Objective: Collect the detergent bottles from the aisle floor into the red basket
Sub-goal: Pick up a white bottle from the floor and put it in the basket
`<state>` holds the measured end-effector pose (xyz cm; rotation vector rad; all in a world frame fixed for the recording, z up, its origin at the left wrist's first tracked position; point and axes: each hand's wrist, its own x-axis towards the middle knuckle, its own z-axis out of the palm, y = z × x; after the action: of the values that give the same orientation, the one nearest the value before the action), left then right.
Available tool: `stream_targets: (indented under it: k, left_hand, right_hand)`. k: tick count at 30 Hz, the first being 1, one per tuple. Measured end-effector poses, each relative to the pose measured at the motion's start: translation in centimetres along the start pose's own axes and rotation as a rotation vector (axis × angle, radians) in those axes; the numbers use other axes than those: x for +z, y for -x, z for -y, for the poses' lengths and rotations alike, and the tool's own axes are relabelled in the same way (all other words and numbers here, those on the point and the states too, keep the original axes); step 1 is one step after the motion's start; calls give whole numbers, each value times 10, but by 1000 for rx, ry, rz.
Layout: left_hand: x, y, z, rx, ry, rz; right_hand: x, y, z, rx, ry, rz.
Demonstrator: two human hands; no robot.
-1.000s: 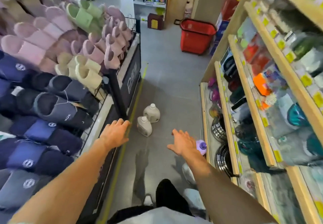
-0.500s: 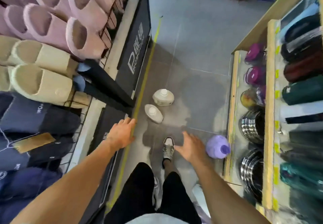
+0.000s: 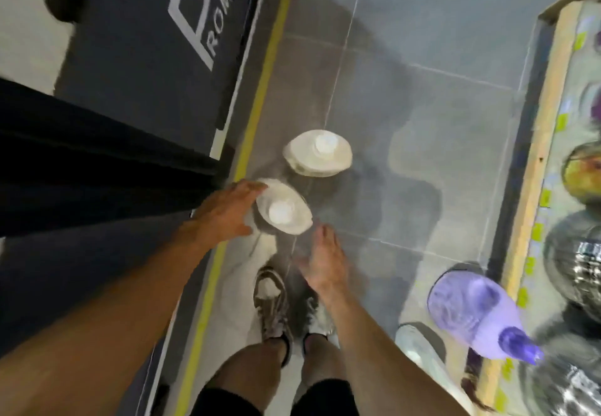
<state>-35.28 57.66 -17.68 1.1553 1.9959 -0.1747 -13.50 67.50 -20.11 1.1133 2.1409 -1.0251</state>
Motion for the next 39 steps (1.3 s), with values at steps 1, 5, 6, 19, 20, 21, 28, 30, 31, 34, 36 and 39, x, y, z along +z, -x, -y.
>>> stream_targets:
  k: [1, 5, 6, 19, 20, 21, 28, 30, 31, 34, 36, 39]
  left_hand:
    - [15, -24, 10, 30, -11, 2]
    - [58, -96, 34, 171, -64, -10]
    - [64, -107, 36, 206, -71, -33]
    - [40, -45, 13, 130, -183, -116]
    - [25, -20, 3, 111, -157, -110]
    - [8, 9, -7, 91, -132, -112]
    - [-154, 247, -93, -28, 74, -204]
    - [-191, 315, -116, -60, 136, -256]
    - [-204, 346, -126, -71, 160, -277]
    - [-231, 420, -148, -104, 217, -366]
    - [-237, 457, -158, -137, 221, -455]
    - [-233, 502, -169, -228, 221, -554]
  right_hand:
    - [19, -24, -5, -13, -21, -12]
    - [75, -88, -20, -56, -125, -88]
    - [85, -97, -22, -65, -166, -123]
    - [29, -83, -15, -302, -65, -77]
    - [11, -59, -5, -306, -41, -34]
    - [-9, -34, 6, -312, -16, 8]
    - [-208, 185, 120, -470, 174, 121]
    - [-251, 248, 149, -539, 242, 85]
    - [-267, 275, 161, -562, 265, 66]
    - [-299, 335, 190, -658, 353, 52]
    - [-314, 360, 209, -745, 413, 64]
    - [-330, 390, 237, -882, 465, 118]
